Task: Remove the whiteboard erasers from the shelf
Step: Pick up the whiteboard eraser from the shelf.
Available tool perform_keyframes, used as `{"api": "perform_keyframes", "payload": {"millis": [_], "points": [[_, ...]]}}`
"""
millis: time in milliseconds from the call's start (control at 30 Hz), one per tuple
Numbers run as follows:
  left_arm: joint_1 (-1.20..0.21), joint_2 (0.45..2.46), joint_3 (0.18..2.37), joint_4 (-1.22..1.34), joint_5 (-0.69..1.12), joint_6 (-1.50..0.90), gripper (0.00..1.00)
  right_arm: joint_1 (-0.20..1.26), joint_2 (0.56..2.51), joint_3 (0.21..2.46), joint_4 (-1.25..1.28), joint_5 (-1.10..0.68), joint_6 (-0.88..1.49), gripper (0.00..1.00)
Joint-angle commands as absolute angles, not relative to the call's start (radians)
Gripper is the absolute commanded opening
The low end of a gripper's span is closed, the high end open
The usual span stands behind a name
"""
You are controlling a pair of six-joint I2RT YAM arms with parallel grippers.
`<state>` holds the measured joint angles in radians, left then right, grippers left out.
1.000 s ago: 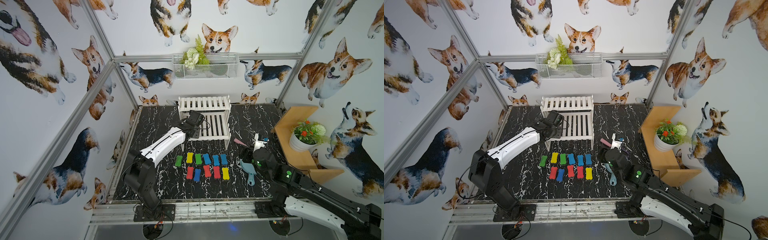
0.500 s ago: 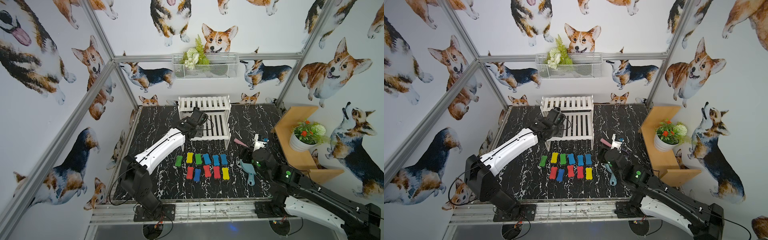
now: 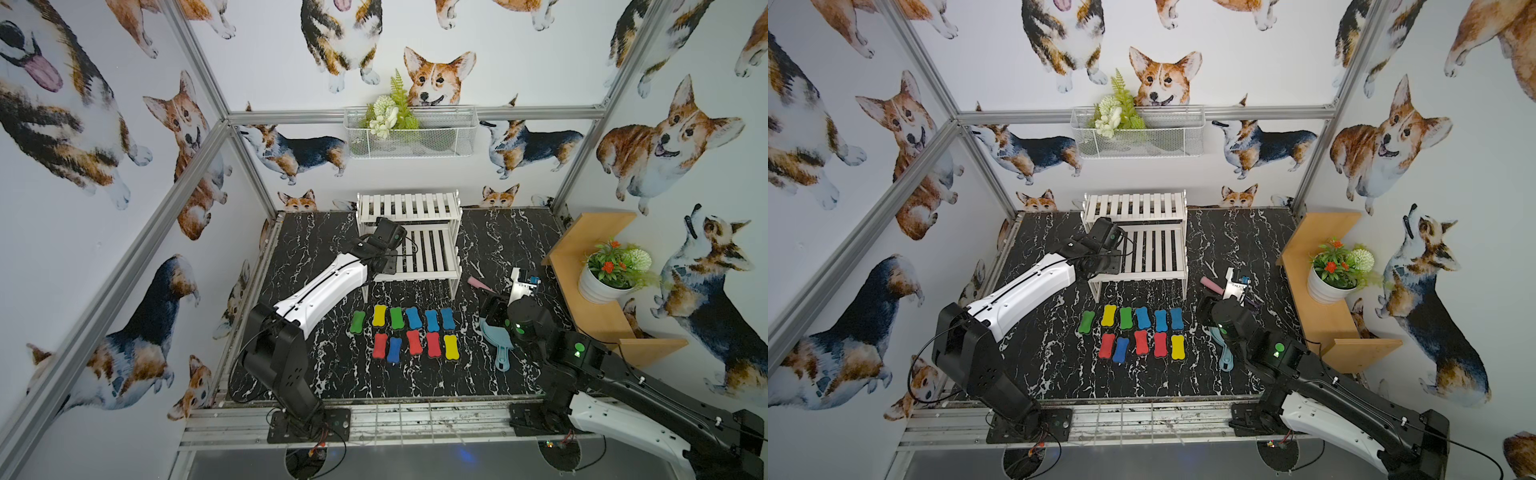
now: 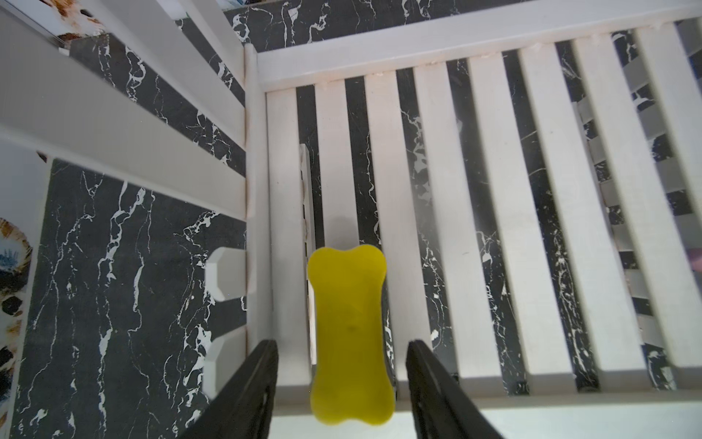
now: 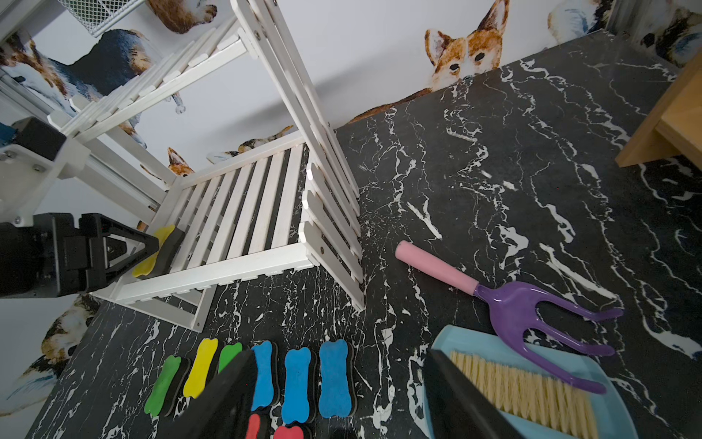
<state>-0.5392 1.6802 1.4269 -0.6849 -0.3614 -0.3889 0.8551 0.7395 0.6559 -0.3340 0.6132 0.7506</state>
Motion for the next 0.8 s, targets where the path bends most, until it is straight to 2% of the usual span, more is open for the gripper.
{"api": "perform_keyframes", "payload": {"millis": [0,200,500,600,767], "points": [[-0.535,1.697,1.423,-0.68,-0.372,-0.383,0.6,0.854,0.738,0.663,-0.345,0.636,0.747,0.75],[-0.529,1.729,1.429,-0.669,-0.371,-0.385,0.59,0.854,0.73,0.664,-0.351,0.638,0.747,0.75],[-0.529,1.702,1.434,-0.662,-0.352,-0.391,0.36,0.854,0.73,0.666,-0.356,0.643,0.745,0.75],[-0.529,1.664,1.437,-0.676,-0.344,-0.407,0.35,0.853,0.73,0.665,-0.354,0.64,0.748,0.75],[-0.541,1.455,1.338,-0.681,-0.315,-0.458,0.36,0.853,0.724,0.66,-0.35,0.632,0.754,0.75]]}}
